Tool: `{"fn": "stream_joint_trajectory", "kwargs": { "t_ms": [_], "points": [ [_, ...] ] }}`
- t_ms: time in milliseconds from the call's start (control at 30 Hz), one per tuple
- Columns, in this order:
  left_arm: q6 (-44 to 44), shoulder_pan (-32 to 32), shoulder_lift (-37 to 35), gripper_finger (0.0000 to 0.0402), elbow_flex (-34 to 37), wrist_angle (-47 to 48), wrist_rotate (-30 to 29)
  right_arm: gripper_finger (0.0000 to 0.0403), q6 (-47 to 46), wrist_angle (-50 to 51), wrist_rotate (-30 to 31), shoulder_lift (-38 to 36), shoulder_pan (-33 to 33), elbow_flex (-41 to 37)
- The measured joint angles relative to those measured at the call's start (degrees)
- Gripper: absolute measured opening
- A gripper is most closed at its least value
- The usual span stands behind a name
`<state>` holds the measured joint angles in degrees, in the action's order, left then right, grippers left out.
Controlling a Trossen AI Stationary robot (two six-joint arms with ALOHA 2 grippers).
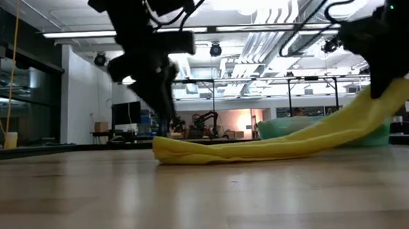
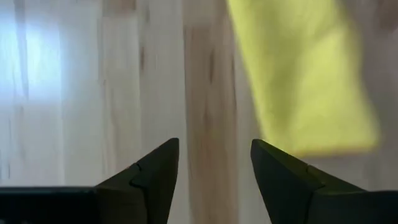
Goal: Fold microfiber towels
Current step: Fold the yellow towel
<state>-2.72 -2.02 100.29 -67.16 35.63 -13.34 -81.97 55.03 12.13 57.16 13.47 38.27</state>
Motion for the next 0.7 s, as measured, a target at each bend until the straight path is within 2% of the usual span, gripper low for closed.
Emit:
{"fn": "stream_joint_trajectory", "kwargs": {
  "t_ms": [167,333,400,500,700],
  "points": [
    [0.78,0.23,-0.02,0.0145,4.50,2.03,0.55,0.0000,1.23,1.42,3.01,-0.01,-0.20,2.63],
    [4.82,1.73,-0.02,0.0038,11.47,-3.99,7.03,0.0000,0.99,1.31,2.62,-0.01,-1.25,2.84],
    [7.53,2.67,-0.18,0.0011,14.11,-8.48,9.36,0.0000,0.96,0.98,2.26,-0.01,-1.54,2.84],
    [10.67,4.33,-0.59,0.0014,17.06,-15.15,10.71,0.0000,0.80,-0.18,0.41,0.24,-2.00,2.86],
    [11.31,5.39,-0.30,0.0003,19.42,-25.42,10.82,0.0000,-2.39,-3.83,-2.89,2.03,-1.69,2.86]
  ]
}}
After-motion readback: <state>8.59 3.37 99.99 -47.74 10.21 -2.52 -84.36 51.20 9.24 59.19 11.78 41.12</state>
